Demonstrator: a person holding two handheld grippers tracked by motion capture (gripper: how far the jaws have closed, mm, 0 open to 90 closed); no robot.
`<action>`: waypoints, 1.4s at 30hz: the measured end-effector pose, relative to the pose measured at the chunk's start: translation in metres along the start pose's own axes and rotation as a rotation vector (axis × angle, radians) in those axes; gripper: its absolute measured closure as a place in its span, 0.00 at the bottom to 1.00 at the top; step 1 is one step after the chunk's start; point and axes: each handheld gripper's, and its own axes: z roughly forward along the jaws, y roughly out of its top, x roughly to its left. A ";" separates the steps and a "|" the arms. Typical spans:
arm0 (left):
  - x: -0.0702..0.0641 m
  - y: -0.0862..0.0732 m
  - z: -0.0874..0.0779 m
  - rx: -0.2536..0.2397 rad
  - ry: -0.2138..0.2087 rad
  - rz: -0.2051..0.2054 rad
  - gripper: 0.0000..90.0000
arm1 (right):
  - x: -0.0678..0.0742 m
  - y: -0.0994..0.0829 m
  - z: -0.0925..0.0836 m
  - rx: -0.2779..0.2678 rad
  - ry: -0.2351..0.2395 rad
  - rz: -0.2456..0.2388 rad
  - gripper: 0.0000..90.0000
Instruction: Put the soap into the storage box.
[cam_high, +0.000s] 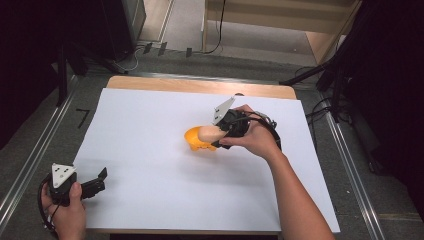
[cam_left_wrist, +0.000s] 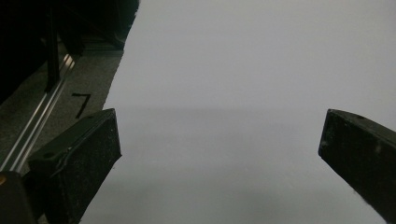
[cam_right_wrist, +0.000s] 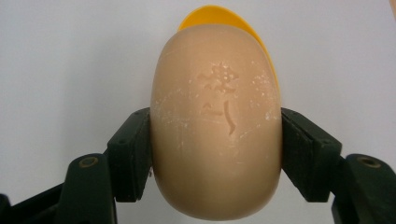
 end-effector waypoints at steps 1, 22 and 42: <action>0.000 0.000 0.000 0.000 0.000 0.000 0.00 | -0.001 0.001 0.001 0.010 0.005 -0.002 0.37; 0.000 0.000 0.000 0.004 -0.005 0.004 0.00 | -0.015 0.009 0.028 0.076 0.056 0.019 0.37; 0.000 0.000 0.000 0.005 -0.006 0.004 0.00 | -0.012 0.011 0.033 0.098 0.055 0.048 0.29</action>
